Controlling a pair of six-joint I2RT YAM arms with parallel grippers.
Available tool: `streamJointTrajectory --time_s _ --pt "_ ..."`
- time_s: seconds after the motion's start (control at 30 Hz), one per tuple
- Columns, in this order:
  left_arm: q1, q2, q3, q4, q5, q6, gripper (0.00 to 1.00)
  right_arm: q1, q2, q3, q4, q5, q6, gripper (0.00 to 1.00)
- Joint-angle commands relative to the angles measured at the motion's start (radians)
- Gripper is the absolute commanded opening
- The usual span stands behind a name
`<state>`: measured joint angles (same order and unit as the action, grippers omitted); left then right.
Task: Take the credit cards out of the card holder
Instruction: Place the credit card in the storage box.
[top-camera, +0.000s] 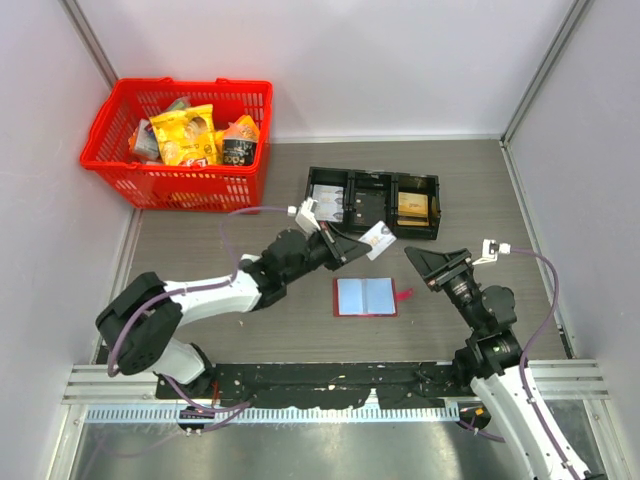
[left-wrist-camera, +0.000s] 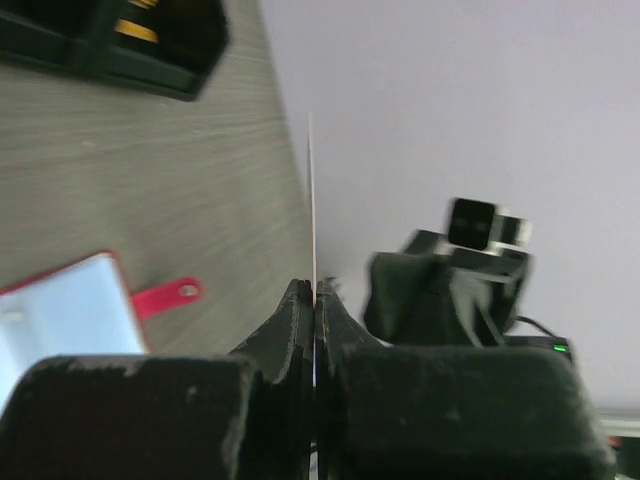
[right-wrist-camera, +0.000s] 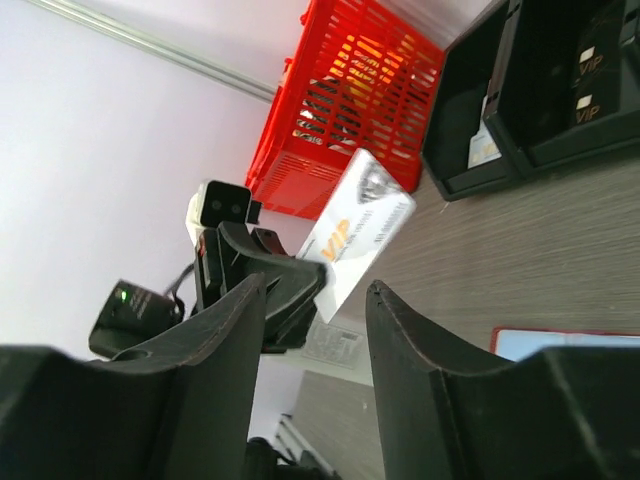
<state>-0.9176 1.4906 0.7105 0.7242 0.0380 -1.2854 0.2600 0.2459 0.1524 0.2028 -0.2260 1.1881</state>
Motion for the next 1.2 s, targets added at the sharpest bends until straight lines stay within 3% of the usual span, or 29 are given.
streamJointTrajectory --time_s 0.0,0.23,0.5,0.83,1.17 --pt "0.107 -0.091 0.102 -0.378 0.18 0.274 0.0 0.004 -0.04 0.101 -0.144 0.062 -0.168 0.52" --pt "0.295 -0.064 0.326 -0.911 0.283 0.65 0.0 0.004 0.012 0.186 -0.33 0.083 -0.298 0.61" --pt "0.408 0.209 0.733 -1.362 0.295 0.989 0.0 0.004 0.213 0.357 -0.483 0.018 -0.541 0.64" --pt "0.441 0.526 1.151 -1.562 0.309 1.212 0.0 0.022 0.329 0.46 -0.575 -0.039 -0.7 0.64" --pt "0.462 0.723 1.356 -1.599 0.417 1.261 0.0 0.022 0.384 0.495 -0.588 -0.056 -0.716 0.64"
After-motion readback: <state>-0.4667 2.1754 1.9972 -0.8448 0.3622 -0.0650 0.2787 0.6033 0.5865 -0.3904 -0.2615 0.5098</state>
